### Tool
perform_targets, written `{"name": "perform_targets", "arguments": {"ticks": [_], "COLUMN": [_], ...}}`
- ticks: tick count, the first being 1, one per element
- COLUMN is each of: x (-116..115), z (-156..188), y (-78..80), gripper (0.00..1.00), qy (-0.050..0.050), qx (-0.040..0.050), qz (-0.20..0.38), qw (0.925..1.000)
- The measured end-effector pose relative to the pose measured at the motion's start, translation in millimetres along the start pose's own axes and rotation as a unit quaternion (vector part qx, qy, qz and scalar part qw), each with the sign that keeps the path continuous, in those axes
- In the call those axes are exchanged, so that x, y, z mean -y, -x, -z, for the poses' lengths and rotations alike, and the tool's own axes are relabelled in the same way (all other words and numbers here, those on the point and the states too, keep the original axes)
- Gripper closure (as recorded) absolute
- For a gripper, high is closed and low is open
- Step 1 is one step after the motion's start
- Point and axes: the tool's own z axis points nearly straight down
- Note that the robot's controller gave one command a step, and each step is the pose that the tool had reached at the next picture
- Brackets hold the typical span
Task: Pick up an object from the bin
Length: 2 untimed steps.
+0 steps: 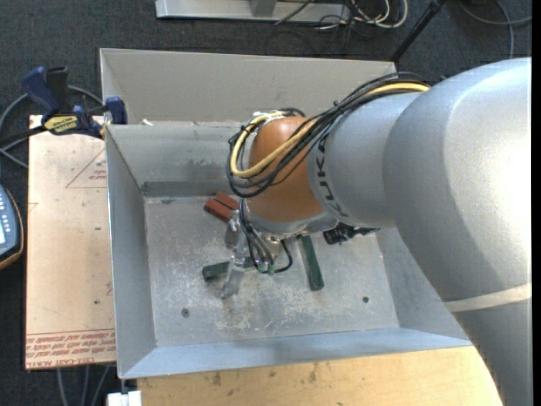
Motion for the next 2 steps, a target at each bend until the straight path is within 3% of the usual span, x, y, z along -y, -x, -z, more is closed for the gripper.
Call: {"name": "perform_targets", "arguments": {"ticks": [1,2], "x": [4.7,-38.0], "z": [-0.4,128.6], "y": [1.0,-0.9], "gripper": [1.0,1.0], "qy": [-0.001,0.001], "qx": [-0.0015,0.0028], "qz": [-0.004,0.015], "qw": [1.0,0.9999]}}
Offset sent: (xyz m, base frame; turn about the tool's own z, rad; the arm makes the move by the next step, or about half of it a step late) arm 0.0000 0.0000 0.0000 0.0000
